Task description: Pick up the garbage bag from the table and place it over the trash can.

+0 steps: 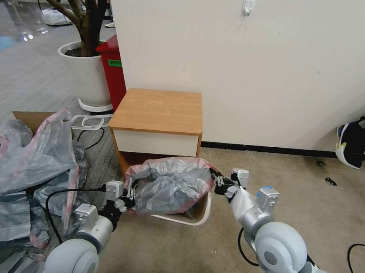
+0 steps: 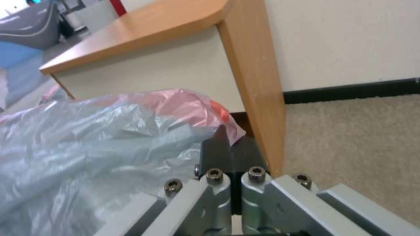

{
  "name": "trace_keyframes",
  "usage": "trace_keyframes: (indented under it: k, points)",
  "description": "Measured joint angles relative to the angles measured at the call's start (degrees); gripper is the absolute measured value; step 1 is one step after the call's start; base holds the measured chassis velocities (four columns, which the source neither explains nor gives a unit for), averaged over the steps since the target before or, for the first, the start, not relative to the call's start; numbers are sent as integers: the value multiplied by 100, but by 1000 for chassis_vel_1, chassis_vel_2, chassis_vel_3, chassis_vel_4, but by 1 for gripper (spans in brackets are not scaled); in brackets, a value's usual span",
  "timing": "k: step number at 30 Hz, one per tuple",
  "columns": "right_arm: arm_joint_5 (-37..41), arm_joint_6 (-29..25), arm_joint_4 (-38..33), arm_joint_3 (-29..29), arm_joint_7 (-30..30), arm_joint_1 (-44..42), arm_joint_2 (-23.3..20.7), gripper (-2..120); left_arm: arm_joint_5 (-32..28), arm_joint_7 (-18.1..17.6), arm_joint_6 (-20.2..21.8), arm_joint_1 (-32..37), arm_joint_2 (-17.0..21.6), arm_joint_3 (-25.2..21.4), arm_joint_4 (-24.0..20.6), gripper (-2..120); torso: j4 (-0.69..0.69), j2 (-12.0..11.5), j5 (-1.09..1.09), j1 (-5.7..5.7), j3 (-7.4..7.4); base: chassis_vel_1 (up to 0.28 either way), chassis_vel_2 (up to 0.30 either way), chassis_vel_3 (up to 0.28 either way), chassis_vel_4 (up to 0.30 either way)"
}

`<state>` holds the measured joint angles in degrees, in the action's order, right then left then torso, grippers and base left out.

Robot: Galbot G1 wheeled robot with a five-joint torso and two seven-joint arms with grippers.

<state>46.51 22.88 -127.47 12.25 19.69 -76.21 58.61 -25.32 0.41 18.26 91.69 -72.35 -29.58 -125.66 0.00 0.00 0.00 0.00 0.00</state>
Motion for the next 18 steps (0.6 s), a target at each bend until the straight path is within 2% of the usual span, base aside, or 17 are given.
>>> trace_keyframes:
  k: [9,18]
  points:
    - [24,146,-123,248,2,-370,-160,0,-126,-16,4,-59,-10,-41,-1,0,0,0,0,0,0,0,0,0,0]
    - [398,466,-245,422,34,-547,-197,0,-193,-28,21,-95,-85,-12,-34,0,0,0,0,0,0,0,0,0,0]
